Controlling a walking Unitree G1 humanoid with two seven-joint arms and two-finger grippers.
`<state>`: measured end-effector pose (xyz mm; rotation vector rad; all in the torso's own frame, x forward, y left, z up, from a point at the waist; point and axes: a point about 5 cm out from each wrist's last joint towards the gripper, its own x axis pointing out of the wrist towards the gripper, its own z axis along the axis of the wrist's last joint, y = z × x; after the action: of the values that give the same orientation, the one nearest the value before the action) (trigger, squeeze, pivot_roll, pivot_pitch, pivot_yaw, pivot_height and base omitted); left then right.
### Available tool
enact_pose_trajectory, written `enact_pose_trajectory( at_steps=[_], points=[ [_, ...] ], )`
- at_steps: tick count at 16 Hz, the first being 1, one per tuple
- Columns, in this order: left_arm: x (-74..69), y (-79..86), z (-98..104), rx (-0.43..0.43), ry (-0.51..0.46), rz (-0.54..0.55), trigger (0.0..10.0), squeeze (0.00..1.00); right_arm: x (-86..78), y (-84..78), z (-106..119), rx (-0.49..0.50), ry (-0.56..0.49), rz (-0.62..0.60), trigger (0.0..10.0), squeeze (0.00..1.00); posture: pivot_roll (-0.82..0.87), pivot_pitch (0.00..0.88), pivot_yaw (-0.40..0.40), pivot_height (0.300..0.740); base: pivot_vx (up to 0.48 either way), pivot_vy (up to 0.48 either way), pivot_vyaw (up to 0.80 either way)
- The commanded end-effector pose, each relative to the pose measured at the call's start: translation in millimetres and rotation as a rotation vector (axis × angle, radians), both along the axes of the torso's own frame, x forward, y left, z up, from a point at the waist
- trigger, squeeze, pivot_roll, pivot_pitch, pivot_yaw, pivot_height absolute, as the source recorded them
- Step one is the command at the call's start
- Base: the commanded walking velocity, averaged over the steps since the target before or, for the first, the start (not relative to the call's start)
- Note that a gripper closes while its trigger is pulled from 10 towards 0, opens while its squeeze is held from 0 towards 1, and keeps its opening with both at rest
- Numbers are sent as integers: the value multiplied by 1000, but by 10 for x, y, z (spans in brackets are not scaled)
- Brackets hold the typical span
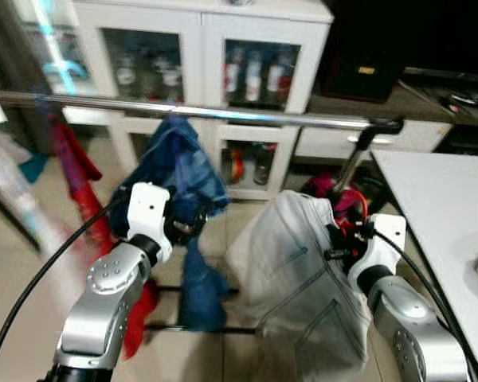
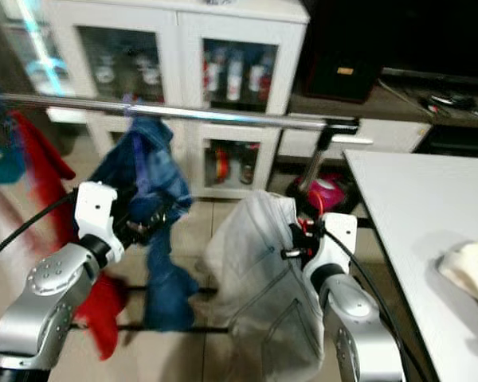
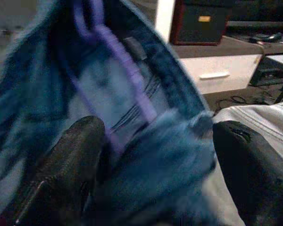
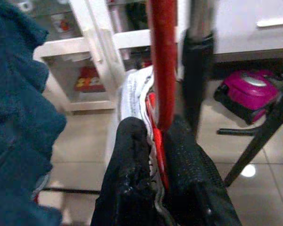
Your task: Hang hanger
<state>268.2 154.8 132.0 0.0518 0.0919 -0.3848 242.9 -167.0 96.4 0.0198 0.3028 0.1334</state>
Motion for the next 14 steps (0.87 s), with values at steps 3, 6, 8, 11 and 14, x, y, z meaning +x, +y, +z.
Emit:
enact_pose_trajectory(
  at_steps=[3,6,8,11,14],
  points=[
    [-14,-25,22,1,-3,-13,10000,0,11,-45,124,-14,-56,-15,10000,0,-85,0,-47,740,-261,0,0],
    [-9,-26,23,3,-2,-13,10000,0,19,-46,121,-8,-52,-17,10000,0,-84,0,-46,740,-264,0,0],
    [-1,-33,23,2,-2,-16,10000,0,25,-48,117,-4,-49,-19,10000,0,-84,0,-44,740,-263,0,0],
    [5,-36,31,2,-2,-21,10000,0,30,-49,116,3,-48,-25,10000,0,-85,0,-41,740,-265,0,0],
    [13,-29,38,3,-3,-23,10000,0,36,-41,116,11,-47,-27,10000,0,-83,0,-38,740,-298,0,0]
  ],
)
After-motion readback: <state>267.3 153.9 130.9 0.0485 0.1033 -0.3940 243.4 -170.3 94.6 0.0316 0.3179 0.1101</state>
